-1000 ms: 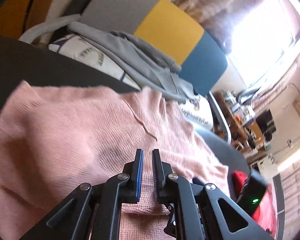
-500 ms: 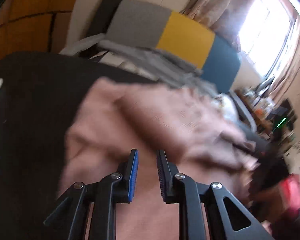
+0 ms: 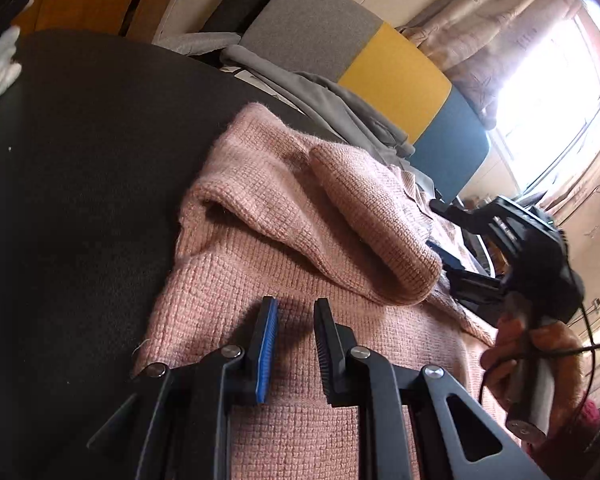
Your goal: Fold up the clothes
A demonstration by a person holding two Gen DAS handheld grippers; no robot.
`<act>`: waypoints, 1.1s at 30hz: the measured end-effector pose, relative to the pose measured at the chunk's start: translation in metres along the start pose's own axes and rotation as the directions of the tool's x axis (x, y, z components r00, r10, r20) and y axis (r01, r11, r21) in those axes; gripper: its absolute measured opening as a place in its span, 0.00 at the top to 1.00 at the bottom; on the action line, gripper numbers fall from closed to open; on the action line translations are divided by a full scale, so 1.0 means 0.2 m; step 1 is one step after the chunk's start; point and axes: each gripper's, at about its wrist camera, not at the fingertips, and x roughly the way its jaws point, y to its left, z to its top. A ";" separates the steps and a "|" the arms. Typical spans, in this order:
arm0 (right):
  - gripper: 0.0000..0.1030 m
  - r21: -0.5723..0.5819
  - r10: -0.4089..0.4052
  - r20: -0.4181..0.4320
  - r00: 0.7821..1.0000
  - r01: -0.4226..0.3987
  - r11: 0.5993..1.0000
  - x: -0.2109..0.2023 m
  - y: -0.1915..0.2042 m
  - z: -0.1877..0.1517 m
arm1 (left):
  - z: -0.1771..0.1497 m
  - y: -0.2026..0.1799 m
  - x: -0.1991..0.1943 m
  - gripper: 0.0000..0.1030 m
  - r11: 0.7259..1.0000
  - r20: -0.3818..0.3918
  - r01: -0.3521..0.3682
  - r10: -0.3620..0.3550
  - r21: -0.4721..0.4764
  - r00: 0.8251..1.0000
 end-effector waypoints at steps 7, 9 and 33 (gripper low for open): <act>0.94 -0.068 -0.150 -0.025 0.988 0.148 0.987 0.06 0.05 0.02 | 0.00 -0.03 -0.01 0.82 1.000 0.003 -0.005 0.005 -0.004 1.000; 0.94 -0.160 -0.208 -0.020 0.978 0.202 0.966 0.06 0.15 0.03 | -0.01 -0.03 -0.01 0.82 1.000 0.003 0.006 -0.006 -0.013 1.000; 0.94 -0.254 -0.086 0.252 0.964 0.152 0.955 -0.73 0.33 0.22 | 0.15 -0.05 0.08 0.77 0.994 -0.052 0.074 -0.079 -0.085 0.996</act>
